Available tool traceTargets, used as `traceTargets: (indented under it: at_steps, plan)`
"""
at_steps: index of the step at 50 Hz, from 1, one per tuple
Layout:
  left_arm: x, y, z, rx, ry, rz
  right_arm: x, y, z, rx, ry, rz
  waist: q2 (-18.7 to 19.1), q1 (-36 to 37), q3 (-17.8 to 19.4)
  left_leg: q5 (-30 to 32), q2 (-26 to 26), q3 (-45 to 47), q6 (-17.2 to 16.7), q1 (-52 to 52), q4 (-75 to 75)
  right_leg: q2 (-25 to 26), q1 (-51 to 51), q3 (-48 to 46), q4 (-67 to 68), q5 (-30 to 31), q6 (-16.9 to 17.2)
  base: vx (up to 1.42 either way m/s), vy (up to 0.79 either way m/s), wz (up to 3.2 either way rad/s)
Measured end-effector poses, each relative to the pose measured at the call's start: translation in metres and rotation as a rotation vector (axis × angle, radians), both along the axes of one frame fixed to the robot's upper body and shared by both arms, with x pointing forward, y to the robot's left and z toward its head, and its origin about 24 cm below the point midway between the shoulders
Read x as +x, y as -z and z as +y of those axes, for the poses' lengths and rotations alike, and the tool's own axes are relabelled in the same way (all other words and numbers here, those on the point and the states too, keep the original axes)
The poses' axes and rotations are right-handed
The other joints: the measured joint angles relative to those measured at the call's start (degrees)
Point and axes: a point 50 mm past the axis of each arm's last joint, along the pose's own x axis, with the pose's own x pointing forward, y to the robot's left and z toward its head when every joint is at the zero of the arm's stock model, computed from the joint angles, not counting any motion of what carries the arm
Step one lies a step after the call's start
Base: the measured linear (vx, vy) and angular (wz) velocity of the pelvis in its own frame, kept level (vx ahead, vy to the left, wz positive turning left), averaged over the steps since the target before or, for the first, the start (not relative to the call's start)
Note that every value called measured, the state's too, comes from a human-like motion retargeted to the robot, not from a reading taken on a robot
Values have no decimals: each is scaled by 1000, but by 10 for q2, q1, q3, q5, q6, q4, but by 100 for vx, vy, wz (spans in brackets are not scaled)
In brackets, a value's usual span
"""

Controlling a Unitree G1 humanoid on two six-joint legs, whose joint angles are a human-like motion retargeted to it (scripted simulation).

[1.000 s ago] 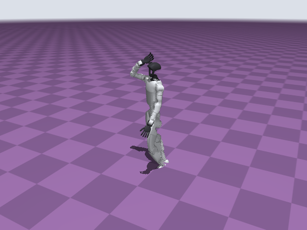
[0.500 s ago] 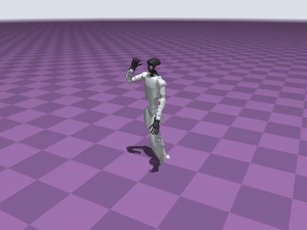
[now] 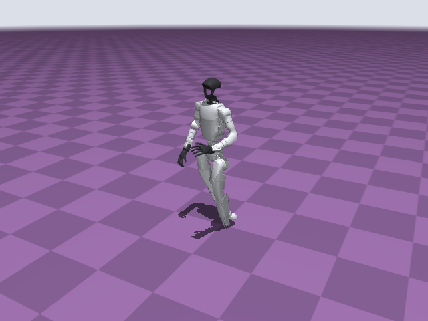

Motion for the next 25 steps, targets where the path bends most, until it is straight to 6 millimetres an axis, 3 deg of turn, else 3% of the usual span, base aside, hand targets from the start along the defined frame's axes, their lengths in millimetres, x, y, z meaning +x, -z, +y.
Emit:
traceTargets:
  at_steps: [7,25]
  plan:
    - [-7,-17,-4,36,75,-82,-23,11,-16,-40,166,10,2,-15,2,7,0,-1,-10,17,-25,-1,3,9,10,10,-3,1,0,5]
    - [-15,-21,-7,-17,42,-135,-20,10,-7,-8,229,-75,5,-43,7,21,1,-5,-25,53,-71,-9,10,27,46,27,-18,0,0,0]
